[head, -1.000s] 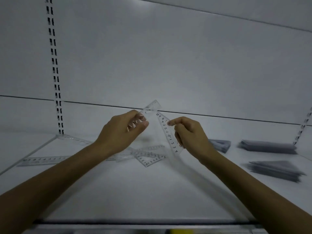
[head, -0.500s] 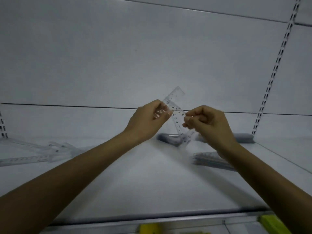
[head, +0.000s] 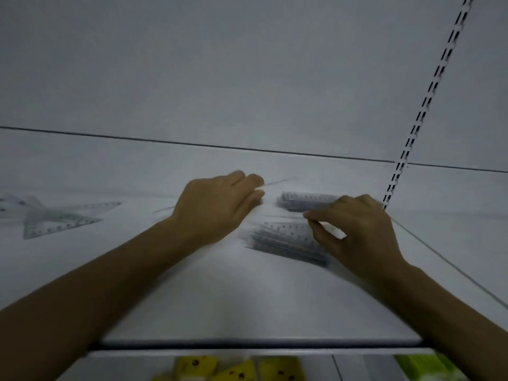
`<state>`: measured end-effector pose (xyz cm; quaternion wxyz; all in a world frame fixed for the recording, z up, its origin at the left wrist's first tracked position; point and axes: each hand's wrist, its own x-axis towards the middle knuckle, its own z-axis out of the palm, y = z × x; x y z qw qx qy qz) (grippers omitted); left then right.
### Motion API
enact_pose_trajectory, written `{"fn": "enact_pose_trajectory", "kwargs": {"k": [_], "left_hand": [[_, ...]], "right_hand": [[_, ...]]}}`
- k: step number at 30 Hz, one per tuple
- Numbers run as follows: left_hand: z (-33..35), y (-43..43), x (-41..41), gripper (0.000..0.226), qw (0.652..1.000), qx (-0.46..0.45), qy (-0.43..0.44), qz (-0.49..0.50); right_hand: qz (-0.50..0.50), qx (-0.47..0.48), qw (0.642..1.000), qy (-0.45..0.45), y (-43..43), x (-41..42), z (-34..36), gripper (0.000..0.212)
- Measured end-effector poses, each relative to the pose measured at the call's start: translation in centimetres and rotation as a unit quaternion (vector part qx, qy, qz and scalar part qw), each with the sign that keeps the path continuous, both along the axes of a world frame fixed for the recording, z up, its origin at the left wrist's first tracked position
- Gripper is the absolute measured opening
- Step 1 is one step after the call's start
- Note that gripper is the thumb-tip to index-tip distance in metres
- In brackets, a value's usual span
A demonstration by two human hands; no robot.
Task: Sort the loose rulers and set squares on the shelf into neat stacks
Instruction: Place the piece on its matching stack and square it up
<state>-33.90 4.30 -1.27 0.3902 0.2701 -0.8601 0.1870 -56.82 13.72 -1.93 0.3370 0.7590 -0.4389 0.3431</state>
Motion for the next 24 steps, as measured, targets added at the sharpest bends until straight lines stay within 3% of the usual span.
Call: {"fn": "enact_pose_trajectory", "kwargs": {"k": [4,13,17,20,24], "left_hand": [[0.4,-0.4,0.3,0.05,0.998,0.036,0.043,0.015],[0.3,-0.5,0.0,0.053,0.997,0.064,0.035,0.019],[0.6,-0.6,0.0,0.051,0.997,0.058,-0.03,-0.04],[0.4,-0.7,-0.3,0.053,0.995,0.04,-0.065,-0.066],[0.2,-0.5,-0.2,0.055,0.995,0.039,-0.046,-0.077]], "right_hand": [[0.013,0.017,1.0,0.018,0.1,0.4,0.1,0.019],[0.028,0.143,0.989,-0.039,0.8,0.4,0.1,0.027],[0.05,0.163,0.979,-0.112,0.6,0.5,0.2,0.029],[0.038,0.16,0.971,-0.172,0.7,0.5,0.2,0.028],[-0.043,0.253,0.948,-0.189,1.1,0.5,0.1,0.043]]}}
